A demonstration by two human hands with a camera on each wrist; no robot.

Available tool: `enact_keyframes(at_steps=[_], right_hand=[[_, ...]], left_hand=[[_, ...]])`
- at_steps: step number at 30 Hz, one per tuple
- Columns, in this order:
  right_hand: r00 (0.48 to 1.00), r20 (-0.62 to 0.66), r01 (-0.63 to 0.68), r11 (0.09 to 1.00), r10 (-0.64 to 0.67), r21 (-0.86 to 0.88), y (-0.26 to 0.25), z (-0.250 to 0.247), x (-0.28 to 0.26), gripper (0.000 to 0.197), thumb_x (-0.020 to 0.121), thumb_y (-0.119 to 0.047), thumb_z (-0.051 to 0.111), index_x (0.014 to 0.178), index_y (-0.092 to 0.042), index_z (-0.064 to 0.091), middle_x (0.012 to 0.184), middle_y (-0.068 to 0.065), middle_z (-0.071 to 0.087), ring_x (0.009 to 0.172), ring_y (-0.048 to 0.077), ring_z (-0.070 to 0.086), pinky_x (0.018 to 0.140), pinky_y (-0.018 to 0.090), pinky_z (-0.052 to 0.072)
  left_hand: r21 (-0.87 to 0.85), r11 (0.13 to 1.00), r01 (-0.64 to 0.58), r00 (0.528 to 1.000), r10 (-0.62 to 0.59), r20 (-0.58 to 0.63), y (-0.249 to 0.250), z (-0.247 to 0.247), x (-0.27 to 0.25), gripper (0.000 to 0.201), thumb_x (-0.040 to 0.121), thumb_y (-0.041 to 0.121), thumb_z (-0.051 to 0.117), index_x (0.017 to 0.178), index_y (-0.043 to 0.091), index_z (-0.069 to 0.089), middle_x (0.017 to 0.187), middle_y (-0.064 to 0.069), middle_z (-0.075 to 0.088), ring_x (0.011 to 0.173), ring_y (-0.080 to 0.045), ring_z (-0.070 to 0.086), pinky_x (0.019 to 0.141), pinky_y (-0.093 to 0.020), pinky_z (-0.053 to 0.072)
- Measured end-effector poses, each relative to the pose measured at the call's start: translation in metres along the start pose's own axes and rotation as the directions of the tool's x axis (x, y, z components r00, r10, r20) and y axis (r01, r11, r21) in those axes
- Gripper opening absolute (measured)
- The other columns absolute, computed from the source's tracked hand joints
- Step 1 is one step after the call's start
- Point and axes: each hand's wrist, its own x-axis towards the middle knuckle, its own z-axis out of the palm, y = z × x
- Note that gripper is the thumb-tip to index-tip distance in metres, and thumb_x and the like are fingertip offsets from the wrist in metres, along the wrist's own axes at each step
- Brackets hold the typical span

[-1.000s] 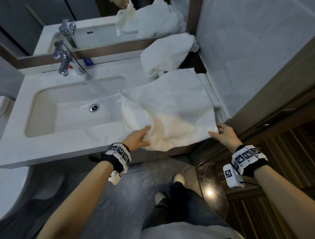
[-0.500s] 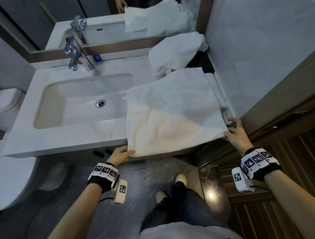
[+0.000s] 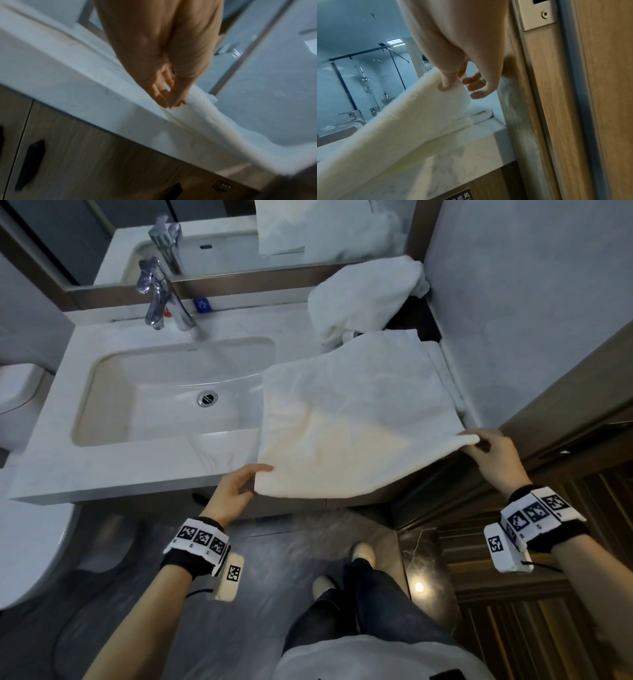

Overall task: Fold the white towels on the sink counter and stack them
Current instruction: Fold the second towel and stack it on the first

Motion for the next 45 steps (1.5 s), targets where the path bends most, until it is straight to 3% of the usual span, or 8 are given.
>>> enact_keyframes(at_steps=[6, 10, 13, 23, 30, 35, 43, 45], right_hand=[[0.977, -0.093, 0.201, 0.976, -0.193, 0.087, -0.030, -0.006, 0.008, 0.028, 0.093, 0.003, 0.046, 0.120, 0.001, 0.052, 0.120, 0.008, 0.050, 0.112, 0.004, 0.045, 0.090, 0.000, 0.034], [0.983, -0.147, 0.132, 0.983, -0.113, 0.127, -0.056, 0.000, 0.033, 0.013, 0.099, -0.022, 0.043, 0.108, -0.013, 0.045, 0.092, -0.002, 0.051, 0.074, -0.003, 0.047, 0.057, -0.006, 0.031], [0.966, -0.227, 0.149, 0.985, -0.126, 0.086, -0.075, 0.009, 0.063, 0.026, 0.100, -0.026, 0.040, 0.113, -0.004, 0.043, 0.095, 0.004, 0.049, 0.065, -0.001, 0.042, 0.050, -0.006, 0.029], [0.978, -0.183, 0.105, 0.994, -0.104, -0.007, -0.107, 0.026, 0.195, 0.030, 0.100, -0.021, 0.041, 0.116, 0.004, 0.045, 0.133, 0.024, 0.049, 0.122, 0.031, 0.047, 0.084, 0.022, 0.031], [0.996, -0.076, -0.042, 0.997, 0.037, -0.069, -0.102, 0.041, 0.257, 0.039, 0.100, -0.024, 0.040, 0.130, 0.002, 0.043, 0.140, 0.019, 0.045, 0.128, 0.032, 0.043, 0.099, 0.033, 0.034], [0.992, 0.022, -0.117, 0.985, 0.121, -0.129, -0.090, 0.047, 0.276, 0.014, 0.099, -0.026, 0.041, 0.096, -0.012, 0.038, 0.101, 0.009, 0.041, 0.095, 0.022, 0.042, 0.082, 0.034, 0.032], [0.968, 0.068, -0.241, 0.970, 0.241, -0.012, -0.092, 0.042, 0.276, 0.049, 0.089, -0.037, 0.060, 0.121, -0.004, 0.045, 0.122, 0.013, 0.056, 0.107, 0.028, 0.055, 0.090, 0.038, 0.046], [0.947, 0.103, -0.312, 0.946, 0.303, 0.086, -0.097, 0.039, 0.273, 0.060, 0.084, -0.040, 0.066, 0.128, -0.006, 0.043, 0.125, 0.009, 0.057, 0.110, 0.026, 0.057, 0.097, 0.041, 0.047]], left_hand=[[0.385, 0.917, -0.105, 0.929, 0.228, -0.290, 0.013, -0.018, 0.025, 0.024, 0.079, -0.004, 0.068, 0.099, 0.010, 0.066, 0.099, -0.003, 0.051, 0.104, -0.022, 0.048, 0.095, -0.030, 0.037], [0.235, 0.961, -0.149, 0.913, 0.225, -0.339, 0.027, -0.025, 0.053, 0.008, 0.097, 0.014, 0.047, 0.102, 0.008, 0.049, 0.092, 0.005, 0.052, 0.088, -0.005, 0.050, 0.078, -0.007, 0.038], [0.168, 0.980, -0.106, 0.918, 0.162, -0.362, 0.037, -0.025, 0.080, 0.009, 0.100, 0.020, 0.039, 0.098, 0.011, 0.039, 0.083, 0.002, 0.048, 0.077, -0.010, 0.047, 0.072, -0.024, 0.038], [0.265, 0.957, 0.116, 0.842, 0.046, -0.538, 0.059, -0.039, 0.185, 0.020, 0.099, 0.028, 0.032, 0.088, 0.012, 0.029, 0.066, 0.000, 0.042, 0.068, -0.026, 0.044, 0.061, -0.035, 0.032], [0.443, 0.847, 0.293, 0.853, -0.022, -0.522, 0.068, -0.050, 0.235, 0.024, 0.099, 0.036, 0.027, 0.088, 0.015, 0.029, 0.064, -0.007, 0.044, 0.067, -0.033, 0.051, 0.055, -0.034, 0.033], [0.468, 0.782, 0.412, 0.881, -0.210, -0.424, 0.062, -0.057, 0.263, 0.025, 0.099, 0.032, 0.033, 0.089, 0.009, 0.036, 0.086, -0.017, 0.052, 0.082, -0.033, 0.052, 0.073, -0.037, 0.039], [0.003, 0.918, 0.397, 0.873, -0.377, -0.311, 0.063, -0.055, 0.279, 0.050, 0.088, 0.032, 0.062, 0.126, 0.014, 0.034, 0.097, -0.009, 0.057, 0.084, -0.021, 0.056, 0.081, -0.035, 0.049], [0.019, 0.928, 0.371, 0.893, -0.352, -0.280, 0.069, -0.052, 0.279, 0.044, 0.089, 0.036, 0.060, 0.125, 0.023, 0.039, 0.080, -0.005, 0.054, 0.068, -0.018, 0.054, 0.064, -0.024, 0.050]])
